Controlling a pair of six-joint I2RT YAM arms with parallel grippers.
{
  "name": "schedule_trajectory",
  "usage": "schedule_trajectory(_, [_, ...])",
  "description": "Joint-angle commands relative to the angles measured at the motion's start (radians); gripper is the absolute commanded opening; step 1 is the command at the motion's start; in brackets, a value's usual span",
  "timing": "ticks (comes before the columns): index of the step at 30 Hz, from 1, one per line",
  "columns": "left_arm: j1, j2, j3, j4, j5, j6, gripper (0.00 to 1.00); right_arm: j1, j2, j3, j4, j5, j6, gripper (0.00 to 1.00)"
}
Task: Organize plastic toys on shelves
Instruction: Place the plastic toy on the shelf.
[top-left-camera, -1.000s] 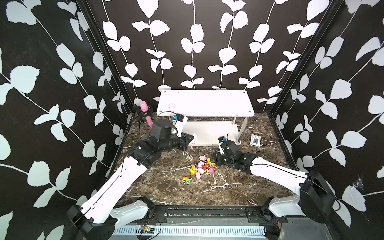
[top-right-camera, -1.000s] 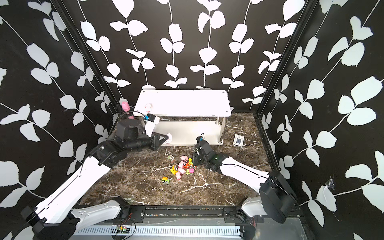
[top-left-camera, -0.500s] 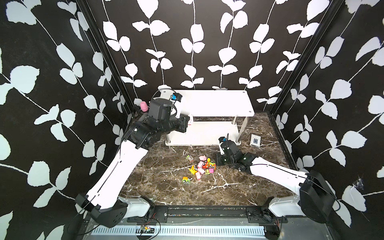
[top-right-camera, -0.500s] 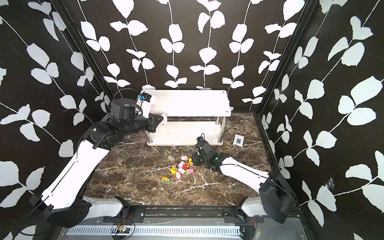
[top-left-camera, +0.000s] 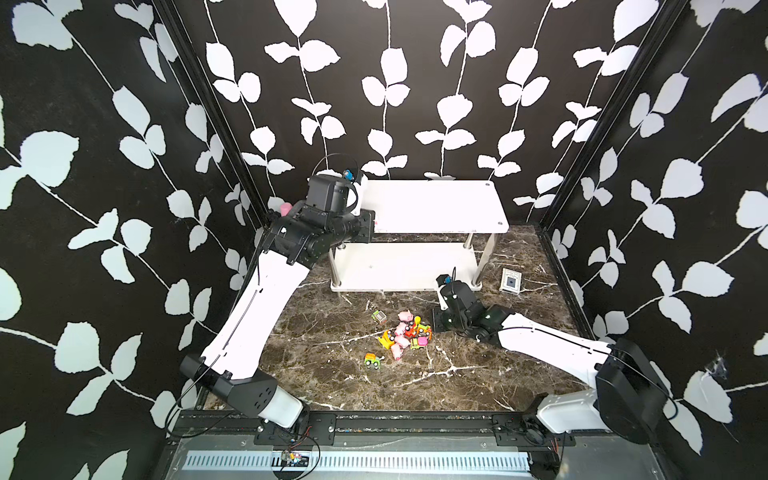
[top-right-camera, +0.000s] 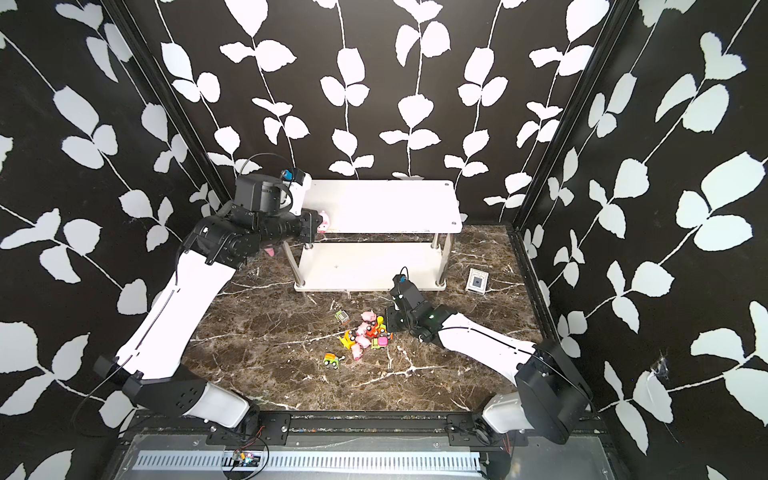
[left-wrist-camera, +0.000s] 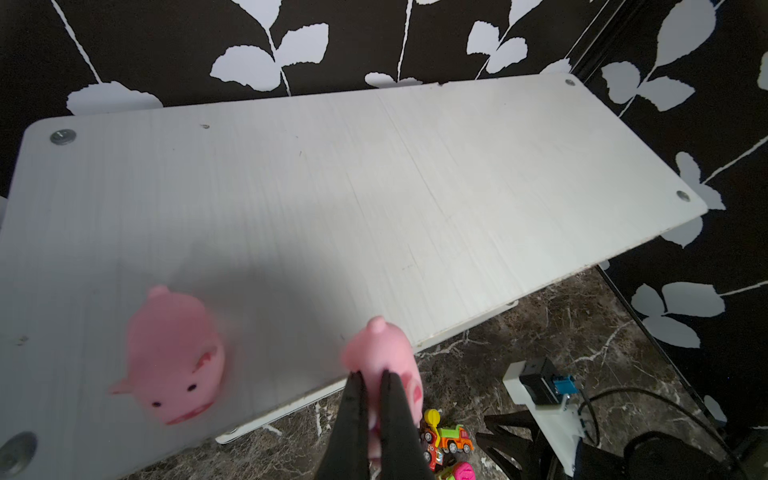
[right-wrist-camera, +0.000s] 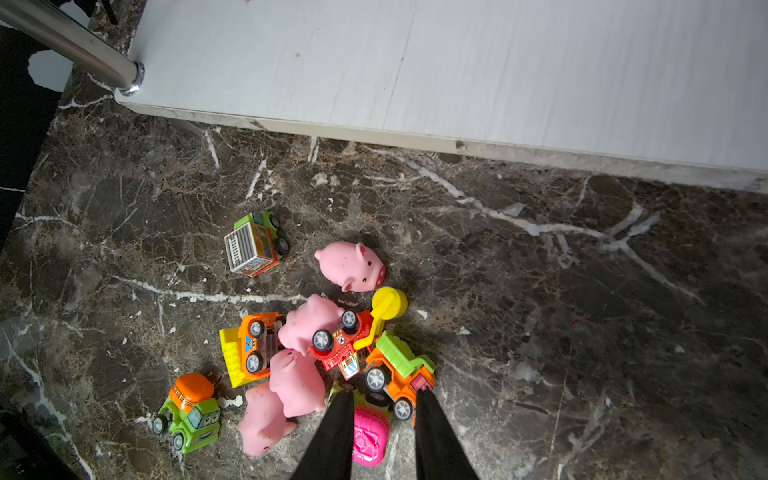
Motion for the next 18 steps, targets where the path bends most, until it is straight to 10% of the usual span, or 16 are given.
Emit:
schedule_trajectory(1, [0.018,0.009,0.047,-0.029,-0.008,0.018,0.00,-0.007,0.012,-0.006,0.008,-0.011,-0.001,0.28])
schedule_trajectory(18, [0.061,0.070,0.072,-0.011,-0.002,0.032,0.00,-0.007,0.052,-0.001,0.029,-0.051,0.011,0.28])
